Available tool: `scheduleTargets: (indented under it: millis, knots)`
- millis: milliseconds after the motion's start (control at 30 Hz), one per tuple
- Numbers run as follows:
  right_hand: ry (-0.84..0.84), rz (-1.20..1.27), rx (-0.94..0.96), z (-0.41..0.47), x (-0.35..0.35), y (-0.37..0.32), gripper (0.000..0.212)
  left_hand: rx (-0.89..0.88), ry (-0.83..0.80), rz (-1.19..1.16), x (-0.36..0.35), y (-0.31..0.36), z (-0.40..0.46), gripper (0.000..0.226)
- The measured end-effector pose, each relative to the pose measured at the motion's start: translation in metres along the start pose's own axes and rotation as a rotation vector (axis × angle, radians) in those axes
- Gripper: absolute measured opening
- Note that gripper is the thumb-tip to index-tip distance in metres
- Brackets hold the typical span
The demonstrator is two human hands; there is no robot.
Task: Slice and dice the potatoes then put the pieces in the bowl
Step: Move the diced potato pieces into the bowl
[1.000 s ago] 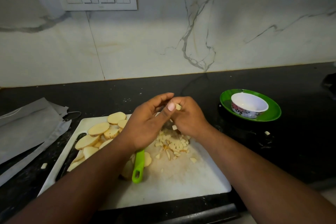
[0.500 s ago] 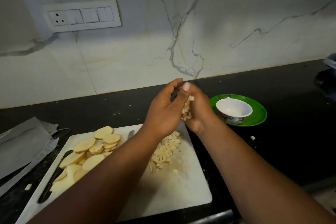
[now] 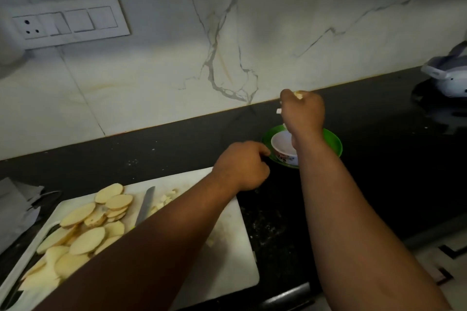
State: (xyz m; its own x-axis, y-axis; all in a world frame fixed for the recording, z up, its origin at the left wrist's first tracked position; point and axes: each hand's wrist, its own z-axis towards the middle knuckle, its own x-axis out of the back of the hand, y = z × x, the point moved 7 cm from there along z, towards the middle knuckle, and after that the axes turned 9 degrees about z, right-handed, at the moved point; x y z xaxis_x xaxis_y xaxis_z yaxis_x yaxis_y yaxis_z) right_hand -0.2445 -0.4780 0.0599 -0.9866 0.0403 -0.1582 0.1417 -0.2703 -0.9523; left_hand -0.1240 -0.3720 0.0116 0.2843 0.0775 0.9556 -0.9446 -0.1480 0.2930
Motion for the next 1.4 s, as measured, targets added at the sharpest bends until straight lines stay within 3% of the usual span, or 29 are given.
scheduleTargets:
  millis: [233,467,767,1000,1167,1300,1400]
  knots:
    - [-0.061,-0.287,-0.013,-0.001,0.003,0.01,0.027,-0.151,-0.049,0.471,-0.004,0.01,-0.003,0.061]
    - [-0.201,-0.399,-0.029,-0.014,-0.013,0.011,0.026,-0.161,-0.012,0.406,0.004,-0.002,-0.021,0.057]
    - [-0.467,-0.588,0.037,-0.05,-0.039,0.006,0.027,-0.049,-0.048,0.393,0.019,-0.021,-0.063,0.052]
    - [-0.676,-0.759,-0.012,-0.064,-0.05,0.009,0.014,0.022,-0.047,0.315,0.022,-0.033,-0.073,0.061]
    - [-0.646,-0.71,-0.029,-0.062,-0.049,0.005,0.013,0.061,0.053,0.147,0.037,-0.05,-0.069,0.058]
    - [-0.662,-0.696,-0.035,-0.065,-0.051,0.001,0.015,0.056,0.238,-0.184,0.051,-0.069,-0.07,0.037]
    - [-0.6,-0.629,-0.025,-0.063,-0.049,0.001,0.015,0.061,0.292,-0.274,0.056,-0.081,-0.07,0.03]
